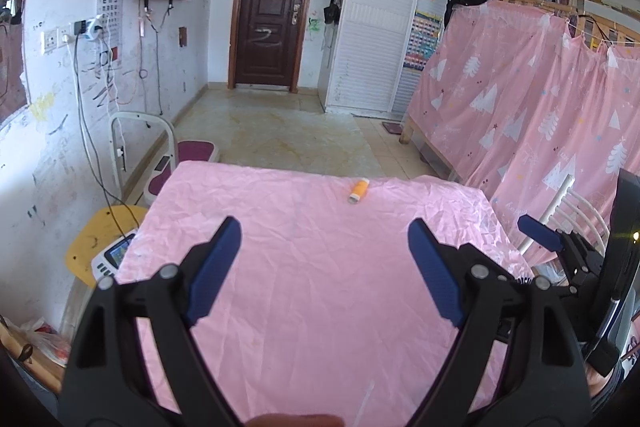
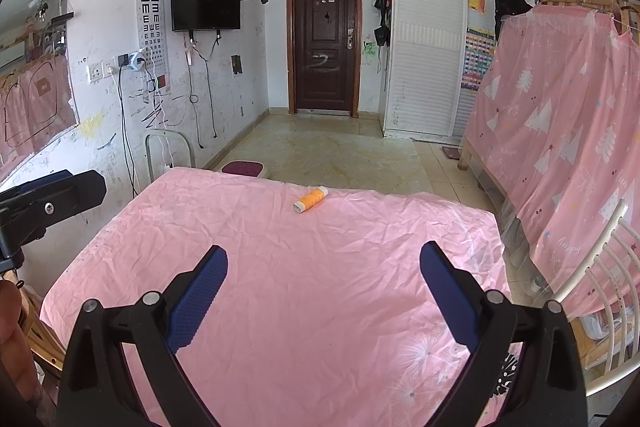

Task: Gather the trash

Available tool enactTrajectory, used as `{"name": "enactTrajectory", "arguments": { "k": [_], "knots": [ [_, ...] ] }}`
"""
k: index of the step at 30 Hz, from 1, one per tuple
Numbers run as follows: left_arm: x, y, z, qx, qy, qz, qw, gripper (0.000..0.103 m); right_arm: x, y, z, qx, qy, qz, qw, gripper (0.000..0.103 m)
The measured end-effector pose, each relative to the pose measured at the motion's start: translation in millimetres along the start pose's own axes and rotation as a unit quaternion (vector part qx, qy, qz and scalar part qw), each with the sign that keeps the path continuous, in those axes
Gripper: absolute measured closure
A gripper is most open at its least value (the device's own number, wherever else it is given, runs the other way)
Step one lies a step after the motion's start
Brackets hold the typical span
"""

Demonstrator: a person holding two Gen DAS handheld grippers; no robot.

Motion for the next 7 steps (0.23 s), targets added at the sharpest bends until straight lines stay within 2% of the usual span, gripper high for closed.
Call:
{"name": "enactTrajectory", "arguments": {
  "k": [7],
  "knots": [
    [0.7,5.4,1.1,0.002,0.001,-0.006,1.0000,0.021,-0.4,3.1,4.5,0.000,0.002,-0.003,1.000,0.016]
  ]
}}
Point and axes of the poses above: each gripper's, at about its wrist camera, not at the fingertips, and y roughly the way its jaws point, z to its right, x to its underside, the point moved 6 cm from there along y, roughly the way its jaws point, and after that the axes turned 3 degrees about y, right-handed, at the moved point
